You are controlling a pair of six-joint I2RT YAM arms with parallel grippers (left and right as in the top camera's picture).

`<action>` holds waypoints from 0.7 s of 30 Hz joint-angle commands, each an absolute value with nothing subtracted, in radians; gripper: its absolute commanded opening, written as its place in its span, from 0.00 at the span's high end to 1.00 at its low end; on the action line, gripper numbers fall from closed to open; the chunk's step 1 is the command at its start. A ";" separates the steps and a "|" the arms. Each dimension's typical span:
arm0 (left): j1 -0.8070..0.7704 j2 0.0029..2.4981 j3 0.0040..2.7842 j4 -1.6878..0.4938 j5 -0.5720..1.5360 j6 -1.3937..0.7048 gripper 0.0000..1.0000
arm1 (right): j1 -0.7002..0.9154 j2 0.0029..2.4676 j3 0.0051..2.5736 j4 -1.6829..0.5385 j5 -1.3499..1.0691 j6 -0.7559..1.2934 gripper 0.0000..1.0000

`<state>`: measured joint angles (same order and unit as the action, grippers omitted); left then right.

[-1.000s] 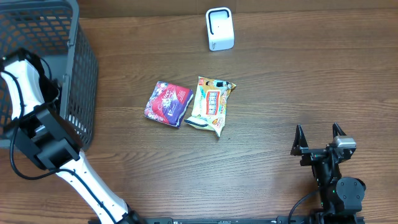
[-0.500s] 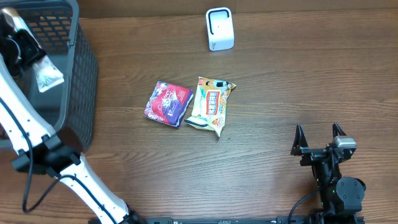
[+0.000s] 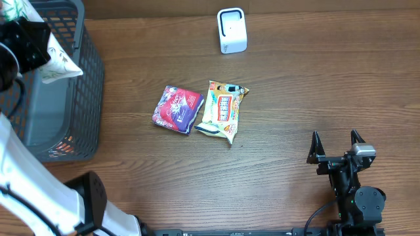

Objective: Scan the item barcode
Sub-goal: 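Carry the white tube out and lay it between the two packs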

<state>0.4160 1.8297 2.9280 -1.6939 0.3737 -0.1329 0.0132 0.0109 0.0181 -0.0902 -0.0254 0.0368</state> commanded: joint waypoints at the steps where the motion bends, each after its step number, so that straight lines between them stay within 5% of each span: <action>1: 0.355 1.788 2.941 -1.690 0.442 -0.158 0.96 | 0.011 0.003 0.008 -0.084 -0.020 0.033 0.00; 9: 0.074 1.778 2.904 -1.689 0.534 -0.173 0.96 | 0.011 0.003 0.008 -0.084 -0.020 0.033 0.00; 21: -0.289 1.828 2.580 -1.664 0.227 -0.278 0.96 | 0.011 0.003 0.008 -0.084 -0.020 0.033 0.00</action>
<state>-0.2401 1.7950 2.6472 -1.6917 0.3088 -0.2195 0.0128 0.0109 0.0185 -0.0898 -0.0257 0.0364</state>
